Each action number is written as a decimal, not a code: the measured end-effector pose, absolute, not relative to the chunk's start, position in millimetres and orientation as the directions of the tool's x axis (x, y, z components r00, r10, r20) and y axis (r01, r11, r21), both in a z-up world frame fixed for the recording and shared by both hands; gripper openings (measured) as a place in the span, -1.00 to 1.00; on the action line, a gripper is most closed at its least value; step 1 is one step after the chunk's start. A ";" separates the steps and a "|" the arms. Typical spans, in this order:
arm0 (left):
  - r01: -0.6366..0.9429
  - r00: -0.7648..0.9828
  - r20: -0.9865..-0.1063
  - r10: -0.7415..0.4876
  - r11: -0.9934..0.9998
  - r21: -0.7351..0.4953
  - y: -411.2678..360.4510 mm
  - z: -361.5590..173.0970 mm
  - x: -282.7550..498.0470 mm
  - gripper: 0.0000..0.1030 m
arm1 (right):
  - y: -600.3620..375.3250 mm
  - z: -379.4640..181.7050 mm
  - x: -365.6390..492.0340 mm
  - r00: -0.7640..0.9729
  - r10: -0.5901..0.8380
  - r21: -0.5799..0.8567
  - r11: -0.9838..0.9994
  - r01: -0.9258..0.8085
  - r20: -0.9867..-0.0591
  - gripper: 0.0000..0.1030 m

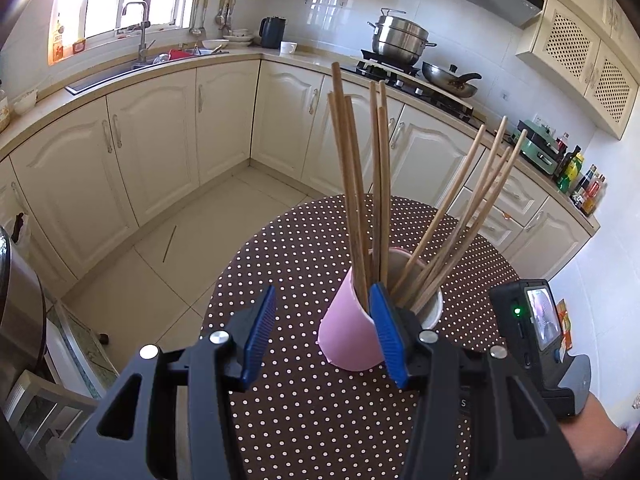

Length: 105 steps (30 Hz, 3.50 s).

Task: Organize utensils
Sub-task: 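Lower the right tool onto the last loose chopstick and close it, then lift the chopstick upright with the right tool and lower it into the cup, then open the right tool and withdraw both tools from the cup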

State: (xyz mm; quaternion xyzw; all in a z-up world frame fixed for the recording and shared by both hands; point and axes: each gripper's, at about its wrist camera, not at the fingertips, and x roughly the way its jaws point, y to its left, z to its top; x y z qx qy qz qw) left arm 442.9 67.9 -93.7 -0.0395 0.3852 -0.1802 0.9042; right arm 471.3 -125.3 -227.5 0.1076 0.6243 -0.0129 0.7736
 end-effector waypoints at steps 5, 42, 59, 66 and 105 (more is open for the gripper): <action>0.305 0.630 -0.686 -0.364 0.928 -0.213 64.1 -94.5 442.3 -0.06 | -120.1 -233.1 475.0 0.226 0.108 0.143 0.979 0.145 -0.968 -0.88; 0.349 0.629 -0.662 -0.407 0.909 -0.227 57.0 -84.8 454.8 -0.06 | -152.7 -8.3 413.6 0.808 0.222 0.341 0.940 -0.028 -0.546 -0.90; 0.349 0.609 -0.677 -0.413 0.906 -0.239 61.5 -90.2 461.8 -0.06 | -100.2 -67.8 440.8 0.687 0.212 0.212 0.973 -0.086 -0.695 -0.90; 0.379 0.595 -0.684 -0.423 0.897 -0.226 58.7 -92.5 461.8 -0.06 | -90.9 -104.0 443.8 0.634 0.198 0.199 0.977 -0.071 -0.747 -0.89; 0.444 0.644 -0.635 -0.427 0.884 -0.144 43.5 -42.7 429.8 0.12 | -122.9 -46.2 384.8 0.745 0.158 0.244 0.970 0.006 -0.648 -0.88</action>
